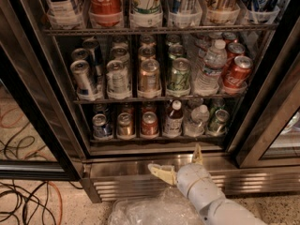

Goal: Pick coke can from bottom shelf of fridge

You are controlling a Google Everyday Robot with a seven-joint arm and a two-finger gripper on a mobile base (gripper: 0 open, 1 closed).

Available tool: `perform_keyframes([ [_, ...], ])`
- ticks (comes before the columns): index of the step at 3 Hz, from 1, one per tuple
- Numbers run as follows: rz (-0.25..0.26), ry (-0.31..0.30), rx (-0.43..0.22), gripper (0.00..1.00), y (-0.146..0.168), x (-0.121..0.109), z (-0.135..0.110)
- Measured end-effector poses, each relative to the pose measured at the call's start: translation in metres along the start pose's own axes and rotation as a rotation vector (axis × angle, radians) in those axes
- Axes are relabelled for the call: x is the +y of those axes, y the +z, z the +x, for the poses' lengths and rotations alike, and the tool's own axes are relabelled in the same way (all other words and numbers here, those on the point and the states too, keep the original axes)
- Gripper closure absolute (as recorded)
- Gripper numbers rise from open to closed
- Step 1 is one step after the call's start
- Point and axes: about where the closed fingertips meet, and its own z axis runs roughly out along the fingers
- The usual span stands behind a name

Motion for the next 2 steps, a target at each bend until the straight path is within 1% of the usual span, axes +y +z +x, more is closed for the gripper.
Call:
perform_keyframes([
  [1,0.018,0.049,-0.050,0.00,0.0170,0.0032,0.0115],
  [2,0.018,0.049,-0.050,0.00,0.0171,0.0033,0.0116],
])
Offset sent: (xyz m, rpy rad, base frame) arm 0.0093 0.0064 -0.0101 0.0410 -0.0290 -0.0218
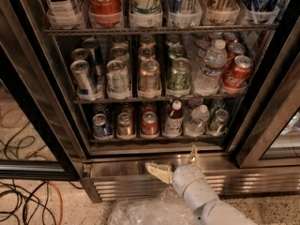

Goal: Pick coke can from bottom shelf of fridge

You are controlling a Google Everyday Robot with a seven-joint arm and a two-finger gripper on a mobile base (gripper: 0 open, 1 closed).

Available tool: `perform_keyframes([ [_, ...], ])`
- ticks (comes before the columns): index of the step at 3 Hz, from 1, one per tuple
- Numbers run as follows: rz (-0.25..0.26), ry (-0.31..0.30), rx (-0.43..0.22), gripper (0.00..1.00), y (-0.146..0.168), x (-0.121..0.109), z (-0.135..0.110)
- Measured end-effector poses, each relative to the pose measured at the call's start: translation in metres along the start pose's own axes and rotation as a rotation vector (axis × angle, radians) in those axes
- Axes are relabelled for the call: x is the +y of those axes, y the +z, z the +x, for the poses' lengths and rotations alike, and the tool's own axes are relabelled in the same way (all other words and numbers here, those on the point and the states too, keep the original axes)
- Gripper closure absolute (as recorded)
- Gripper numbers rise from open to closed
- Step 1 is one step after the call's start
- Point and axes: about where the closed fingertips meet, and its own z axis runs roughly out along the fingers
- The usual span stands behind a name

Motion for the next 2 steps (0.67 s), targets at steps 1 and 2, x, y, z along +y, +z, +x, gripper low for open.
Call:
perform_keyframes([
  [1,0.000,-0.048,-0.015,0.00,0.003,0.002,0.013],
  [2,-0.005,-0.125,-0.055,0.00,0.009,0.004,0.033],
])
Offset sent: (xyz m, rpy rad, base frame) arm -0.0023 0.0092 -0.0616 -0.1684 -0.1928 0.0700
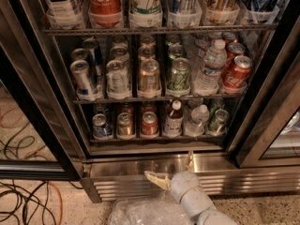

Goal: Pick coke can from bottom shelf of fridge

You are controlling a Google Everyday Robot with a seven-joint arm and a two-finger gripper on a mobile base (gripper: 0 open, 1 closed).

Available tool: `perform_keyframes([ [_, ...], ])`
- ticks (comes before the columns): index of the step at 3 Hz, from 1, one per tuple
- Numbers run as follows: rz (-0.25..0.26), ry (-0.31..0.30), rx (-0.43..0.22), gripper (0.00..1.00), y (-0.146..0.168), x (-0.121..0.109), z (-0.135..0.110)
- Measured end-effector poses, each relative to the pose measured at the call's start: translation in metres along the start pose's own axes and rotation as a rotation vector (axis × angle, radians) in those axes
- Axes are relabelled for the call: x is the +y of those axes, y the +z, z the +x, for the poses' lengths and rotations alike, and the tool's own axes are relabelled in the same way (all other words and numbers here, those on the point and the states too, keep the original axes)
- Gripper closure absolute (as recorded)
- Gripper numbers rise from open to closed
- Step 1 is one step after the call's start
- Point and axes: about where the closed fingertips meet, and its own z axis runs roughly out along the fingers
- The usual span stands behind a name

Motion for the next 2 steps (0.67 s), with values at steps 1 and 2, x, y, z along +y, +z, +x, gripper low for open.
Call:
perform_keyframes([
  [1,-0.026,-0.080,-0.031,0.00,0.0079,0.0114,0.0132],
  [2,-0.027,-0.076,-0.046,0.00,0.0109,0.0144,0.0123],
])
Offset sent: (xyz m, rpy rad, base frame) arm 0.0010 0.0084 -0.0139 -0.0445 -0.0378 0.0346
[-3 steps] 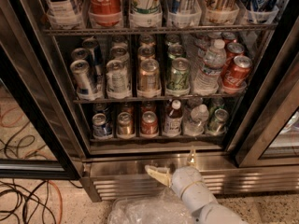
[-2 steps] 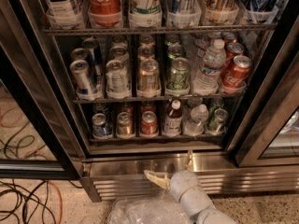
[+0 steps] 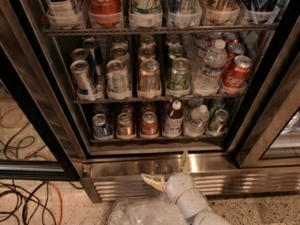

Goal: Pick coke can from bottom shelf of fridge

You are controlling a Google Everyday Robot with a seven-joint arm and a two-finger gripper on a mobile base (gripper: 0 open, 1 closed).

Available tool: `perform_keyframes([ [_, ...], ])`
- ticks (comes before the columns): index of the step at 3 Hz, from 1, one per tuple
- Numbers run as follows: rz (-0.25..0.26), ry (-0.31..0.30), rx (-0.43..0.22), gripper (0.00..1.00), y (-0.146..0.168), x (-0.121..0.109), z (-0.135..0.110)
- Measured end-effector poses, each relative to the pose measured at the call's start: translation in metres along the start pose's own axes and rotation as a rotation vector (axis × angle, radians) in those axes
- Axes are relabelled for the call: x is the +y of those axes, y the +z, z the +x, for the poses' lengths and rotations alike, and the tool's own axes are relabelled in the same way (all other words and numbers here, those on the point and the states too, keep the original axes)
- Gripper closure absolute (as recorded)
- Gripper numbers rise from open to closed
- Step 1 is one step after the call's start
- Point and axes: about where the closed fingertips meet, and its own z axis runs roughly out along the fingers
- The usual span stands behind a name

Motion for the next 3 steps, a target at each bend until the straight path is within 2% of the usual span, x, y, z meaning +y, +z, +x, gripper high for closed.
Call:
perform_keyframes([
  [2,0.053,0.062,-0.111,0.00,0.016,0.013,-0.011],
  [3,0.047,0.067,-0.110,0.00,0.017,0.015,-0.011],
])
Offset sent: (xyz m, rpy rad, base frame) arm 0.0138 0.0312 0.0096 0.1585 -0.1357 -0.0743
